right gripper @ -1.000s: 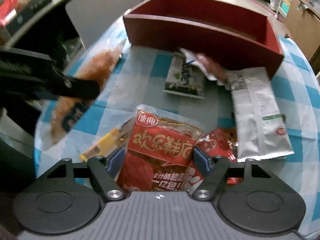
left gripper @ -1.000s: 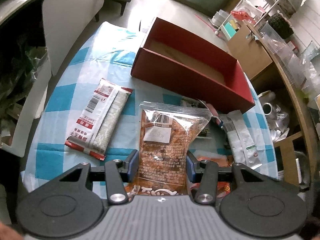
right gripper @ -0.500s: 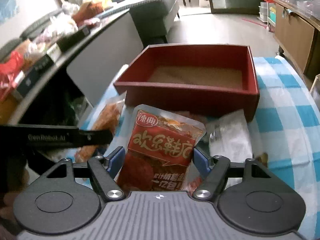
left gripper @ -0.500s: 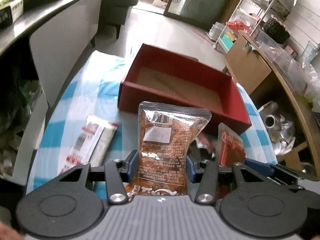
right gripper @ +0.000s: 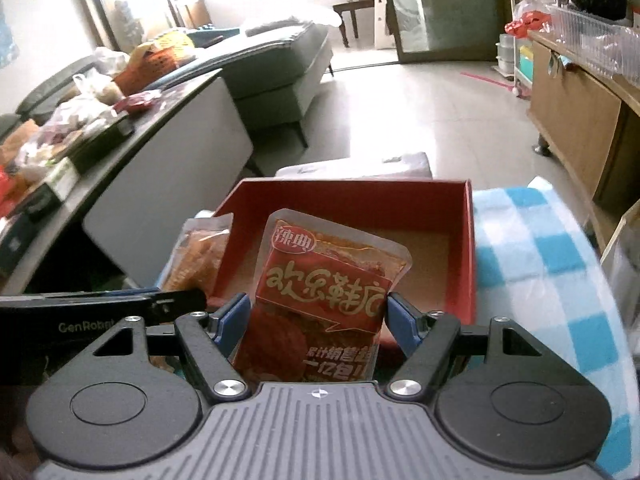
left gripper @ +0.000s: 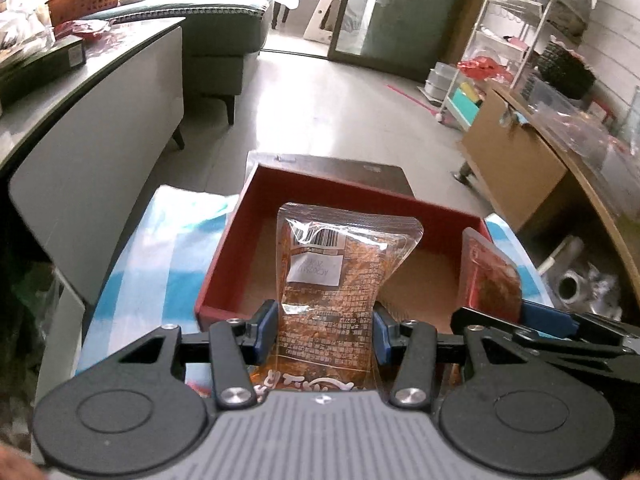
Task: Organize snacks
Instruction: 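Carry both held bags up and over into the red box, then lower both bags into the red box and open both grippers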
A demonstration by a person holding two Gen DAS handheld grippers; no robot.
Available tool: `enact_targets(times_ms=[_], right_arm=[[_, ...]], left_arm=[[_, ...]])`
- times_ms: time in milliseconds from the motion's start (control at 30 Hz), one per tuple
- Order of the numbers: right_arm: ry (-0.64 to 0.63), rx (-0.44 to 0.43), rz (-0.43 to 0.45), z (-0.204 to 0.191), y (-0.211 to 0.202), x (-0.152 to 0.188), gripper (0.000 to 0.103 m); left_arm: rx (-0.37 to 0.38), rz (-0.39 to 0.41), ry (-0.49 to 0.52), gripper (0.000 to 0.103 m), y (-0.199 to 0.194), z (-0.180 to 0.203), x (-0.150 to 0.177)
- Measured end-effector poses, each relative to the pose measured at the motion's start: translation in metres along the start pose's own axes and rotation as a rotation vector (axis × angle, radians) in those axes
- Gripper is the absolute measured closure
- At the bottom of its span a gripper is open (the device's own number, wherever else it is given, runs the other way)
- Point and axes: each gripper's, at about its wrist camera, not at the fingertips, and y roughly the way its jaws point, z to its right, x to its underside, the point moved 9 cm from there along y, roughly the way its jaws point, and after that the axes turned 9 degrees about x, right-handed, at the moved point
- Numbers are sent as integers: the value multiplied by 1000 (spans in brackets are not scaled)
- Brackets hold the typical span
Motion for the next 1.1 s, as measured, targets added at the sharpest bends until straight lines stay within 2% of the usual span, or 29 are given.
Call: enact_targets(times_ms=[300, 500, 800, 1100], right_arm=[[-34, 50, -6, 13, 44, -31, 25], [-60, 85, -70, 20, 80, -25, 25], [-94, 116, -121, 20, 103, -11, 25], [-137, 150, -85, 17, 116, -17, 24]], left_arm=[[-53, 11, 56, 61, 48, 4, -33], [-94, -36, 64, 61, 78, -3, -28], [-141, -111, 87, 61, 104, -11, -9], [-169, -134, 92, 57, 112, -16, -4]])
